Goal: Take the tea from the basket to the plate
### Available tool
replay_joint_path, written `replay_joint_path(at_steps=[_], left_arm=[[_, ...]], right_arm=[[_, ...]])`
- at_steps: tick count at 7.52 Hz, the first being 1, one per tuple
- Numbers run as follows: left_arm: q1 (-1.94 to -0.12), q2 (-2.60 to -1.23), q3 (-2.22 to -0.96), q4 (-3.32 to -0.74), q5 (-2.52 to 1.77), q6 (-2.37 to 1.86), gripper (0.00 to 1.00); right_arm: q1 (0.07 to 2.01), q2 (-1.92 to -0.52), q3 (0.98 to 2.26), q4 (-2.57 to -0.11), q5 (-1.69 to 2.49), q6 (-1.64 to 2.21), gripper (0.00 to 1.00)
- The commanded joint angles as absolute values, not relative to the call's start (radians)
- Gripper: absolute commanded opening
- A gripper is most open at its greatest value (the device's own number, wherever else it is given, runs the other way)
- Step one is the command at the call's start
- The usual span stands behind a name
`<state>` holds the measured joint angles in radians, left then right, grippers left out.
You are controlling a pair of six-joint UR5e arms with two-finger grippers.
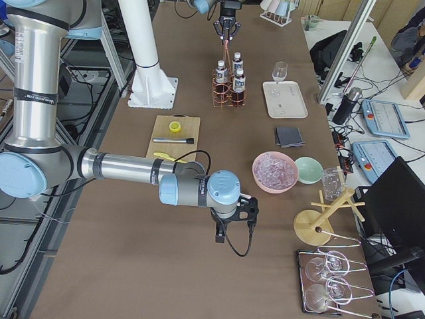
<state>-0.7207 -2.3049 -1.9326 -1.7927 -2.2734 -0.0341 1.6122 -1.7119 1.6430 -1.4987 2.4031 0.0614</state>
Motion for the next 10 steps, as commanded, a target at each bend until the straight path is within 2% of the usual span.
replay_joint_path(at_steps=[1,6,8,9,10], left_arm=[[-0.701,-2.281,-1.928,-1.828,-2.272,-0.035,0.00],[-0.698,-2.276,-1.924,-1.856,-2.266,-0.035,0.00],[-0.698,-2.276,-1.925,-1.858,-2.266,-0.035,0.00],[-0.699,-2.275,-1.924,-1.871,-2.266,-0.035,0.00],[-0.699,-2.276,-1.925,-1.873,-2.266,-0.035,0.00]], right_arm=[[1.612,-1.712,1.641,-1.499,2.402,0.061,1.00],[1.612,-1.703,1.649,-1.499,2.404,0.072,1.00],[1.606,-1.658,1.657,-1.509,2.413,0.125,1.00],[1.570,-1.629,1.687,-1.514,2.416,0.264,1.00],[1.499,-1.629,1.783,-1.534,2.402,0.376,1.00]])
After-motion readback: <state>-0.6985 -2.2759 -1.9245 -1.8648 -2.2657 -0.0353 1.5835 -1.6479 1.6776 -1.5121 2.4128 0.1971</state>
